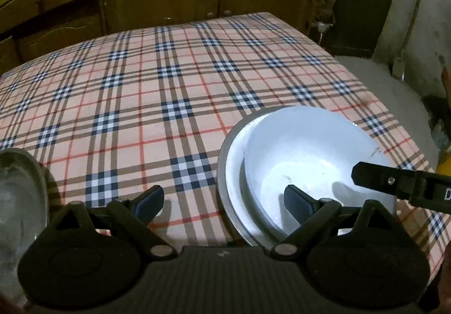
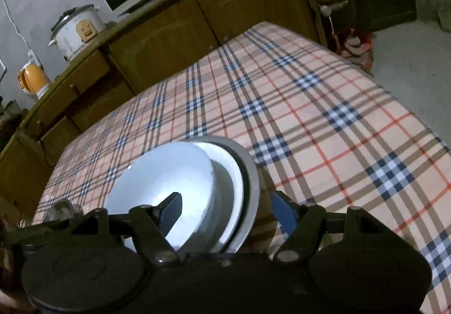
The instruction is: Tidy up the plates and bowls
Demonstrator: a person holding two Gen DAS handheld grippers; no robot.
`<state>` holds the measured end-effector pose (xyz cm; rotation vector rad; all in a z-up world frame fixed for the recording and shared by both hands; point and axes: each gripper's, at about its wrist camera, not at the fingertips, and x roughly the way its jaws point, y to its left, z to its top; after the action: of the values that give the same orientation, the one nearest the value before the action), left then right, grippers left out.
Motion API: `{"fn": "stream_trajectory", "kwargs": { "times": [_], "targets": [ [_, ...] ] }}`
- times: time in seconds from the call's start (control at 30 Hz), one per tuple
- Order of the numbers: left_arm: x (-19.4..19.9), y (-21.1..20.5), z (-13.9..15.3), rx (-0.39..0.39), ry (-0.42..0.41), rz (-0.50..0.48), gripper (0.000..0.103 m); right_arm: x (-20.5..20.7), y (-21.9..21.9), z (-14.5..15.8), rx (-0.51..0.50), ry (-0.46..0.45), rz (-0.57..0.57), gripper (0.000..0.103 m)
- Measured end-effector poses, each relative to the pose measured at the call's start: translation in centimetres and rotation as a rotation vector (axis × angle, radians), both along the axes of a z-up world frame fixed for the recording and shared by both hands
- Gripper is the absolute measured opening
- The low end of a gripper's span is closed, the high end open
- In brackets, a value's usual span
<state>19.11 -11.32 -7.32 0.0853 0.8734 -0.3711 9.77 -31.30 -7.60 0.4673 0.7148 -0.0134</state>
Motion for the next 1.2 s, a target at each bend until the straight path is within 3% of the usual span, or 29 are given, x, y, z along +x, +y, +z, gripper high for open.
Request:
{"fn": "stream_trajectory", "kwargs": {
  "times": [0.27,0.5,0.53,0.57,0.63,0.73,1.2],
  "targets": [
    [0.5,-0.7,-0.8,0.030,-0.016,-0.043,0.097,1.4,0.9,-1.2,-0.043,0.055,0.037,0.083],
    [1.5,-0.6,-1.3,-0.017,-0.017,-0.062,0.099,2.0,-0.1,-2.4,0.038,0.060,0.044,0.083],
    [1.6,-0.7,-1.4,-0.022,-0.016,-0.065,0.099,2.0,-0.1,-2.4,0.050,0.055,0.048,0.076],
    [1.6,-0.8,-1.4,-0.026,-0.019,-0.071,0.099,2.1,-0.3,-2.6,0.084,0.053,0.061,0.061],
    [1.8,-1.0,-1.4,-0.051,-0.021,-0.094,0.090,2.2,-0.4,-2.7,0.136,0.054,0.064,0.057],
    [1.5,-1.4,-1.2,-0.091,-0.027,-0.142,0.068,2.2,-0.4,-2.6,0.130,0.049,0.063,0.055],
    [0.5,-1.0,0.5,-0.091,-0.051,-0.110,0.064,1.5,0.4,-1.2,0.110,0.020,0.051,0.054]
  ]
}}
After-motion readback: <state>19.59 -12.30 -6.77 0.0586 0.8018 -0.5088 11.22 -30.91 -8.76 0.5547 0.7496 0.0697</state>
